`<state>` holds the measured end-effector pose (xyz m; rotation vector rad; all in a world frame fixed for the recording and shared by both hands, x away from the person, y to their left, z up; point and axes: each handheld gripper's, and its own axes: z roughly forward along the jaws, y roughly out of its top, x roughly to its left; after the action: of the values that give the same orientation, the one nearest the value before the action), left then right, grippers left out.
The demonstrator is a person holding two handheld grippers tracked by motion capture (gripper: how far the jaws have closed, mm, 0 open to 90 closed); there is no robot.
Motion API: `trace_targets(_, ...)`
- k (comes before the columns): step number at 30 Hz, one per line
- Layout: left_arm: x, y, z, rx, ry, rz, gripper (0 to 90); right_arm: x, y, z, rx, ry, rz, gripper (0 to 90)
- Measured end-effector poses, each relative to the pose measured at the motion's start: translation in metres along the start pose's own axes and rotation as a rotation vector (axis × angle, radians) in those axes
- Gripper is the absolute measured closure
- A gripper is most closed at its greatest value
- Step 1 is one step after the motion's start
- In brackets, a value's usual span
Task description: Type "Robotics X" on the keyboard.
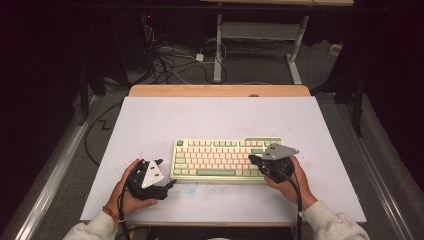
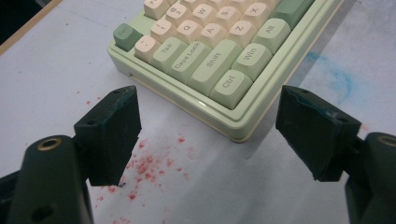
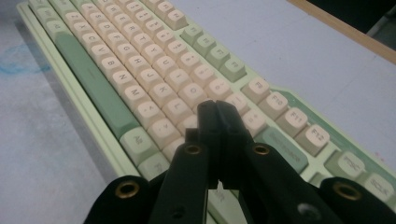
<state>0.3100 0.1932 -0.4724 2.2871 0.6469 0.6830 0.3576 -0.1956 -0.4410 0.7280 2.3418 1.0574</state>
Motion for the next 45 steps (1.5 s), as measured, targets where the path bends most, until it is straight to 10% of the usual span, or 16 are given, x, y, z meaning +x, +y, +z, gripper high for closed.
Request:
trace_targets(17, -0.001, -0.001, 0.003, 0.011, -0.013, 0.008, 21.0, 0.006, 0.026, 0.051, 0.078, 0.031, -0.037, 89.9)
trace_targets(32, -0.003, 0.0, 0.005, 0.023, -0.018, 0.02, 21.1, 0.008, 0.031, 0.064, 0.137, 0.023, -0.055, 89.7)
trace_targets(45, -0.003, 0.0, 0.005, 0.027, -0.017, 0.023, 21.4, 0.002, 0.03, 0.047, 0.044, 0.028, -0.023, 82.7)
